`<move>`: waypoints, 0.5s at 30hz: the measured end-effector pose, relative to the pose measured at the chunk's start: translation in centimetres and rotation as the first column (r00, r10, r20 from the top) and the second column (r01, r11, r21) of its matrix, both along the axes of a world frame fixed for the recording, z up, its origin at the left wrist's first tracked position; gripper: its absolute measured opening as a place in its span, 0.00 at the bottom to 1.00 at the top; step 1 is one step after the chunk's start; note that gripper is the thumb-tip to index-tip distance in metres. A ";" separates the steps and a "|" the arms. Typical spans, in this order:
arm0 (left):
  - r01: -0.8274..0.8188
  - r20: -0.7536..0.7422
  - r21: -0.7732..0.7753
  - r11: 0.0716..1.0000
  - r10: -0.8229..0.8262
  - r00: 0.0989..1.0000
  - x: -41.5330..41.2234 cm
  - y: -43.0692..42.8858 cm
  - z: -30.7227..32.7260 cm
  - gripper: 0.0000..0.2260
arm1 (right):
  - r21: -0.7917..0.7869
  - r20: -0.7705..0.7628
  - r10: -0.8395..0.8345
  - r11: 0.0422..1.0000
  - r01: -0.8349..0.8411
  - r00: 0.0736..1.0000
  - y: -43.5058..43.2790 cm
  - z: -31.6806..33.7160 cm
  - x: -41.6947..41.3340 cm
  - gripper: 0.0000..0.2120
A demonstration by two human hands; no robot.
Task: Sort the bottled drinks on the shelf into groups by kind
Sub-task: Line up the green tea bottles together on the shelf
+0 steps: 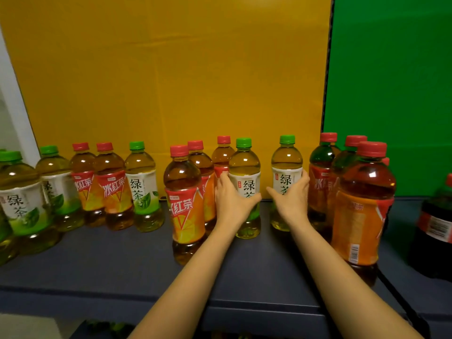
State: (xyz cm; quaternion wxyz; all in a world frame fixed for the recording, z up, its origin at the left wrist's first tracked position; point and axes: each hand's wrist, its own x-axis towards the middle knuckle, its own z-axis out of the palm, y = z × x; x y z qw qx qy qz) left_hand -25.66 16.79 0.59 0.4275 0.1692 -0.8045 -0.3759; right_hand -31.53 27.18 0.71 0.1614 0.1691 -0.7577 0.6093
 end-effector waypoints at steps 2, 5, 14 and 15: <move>-0.001 0.019 0.013 1.000 0.001 1.000 0.1 0.2 0.1 0.33 | 0.034 0.001 -0.027 0.999 0.027 1.000 0.3 0.0 0.2 0.40; 0.012 0.023 0.042 0.999 -0.013 1.000 0.7 0.7 0.2 0.33 | 0.059 -0.032 -0.035 0.998 0.037 0.999 0.8 -0.1 0.9 0.39; 0.204 -0.153 0.069 0.976 -0.192 0.969 6.7 3.8 -0.6 0.36 | -0.030 -0.072 0.195 0.980 -0.198 0.978 3.6 -1.2 5.0 0.37; 0.213 -0.168 0.065 0.975 -0.200 0.965 7.5 3.9 -0.7 0.36 | -0.049 -0.079 0.236 0.970 -0.240 0.969 4.2 -1.3 5.6 0.37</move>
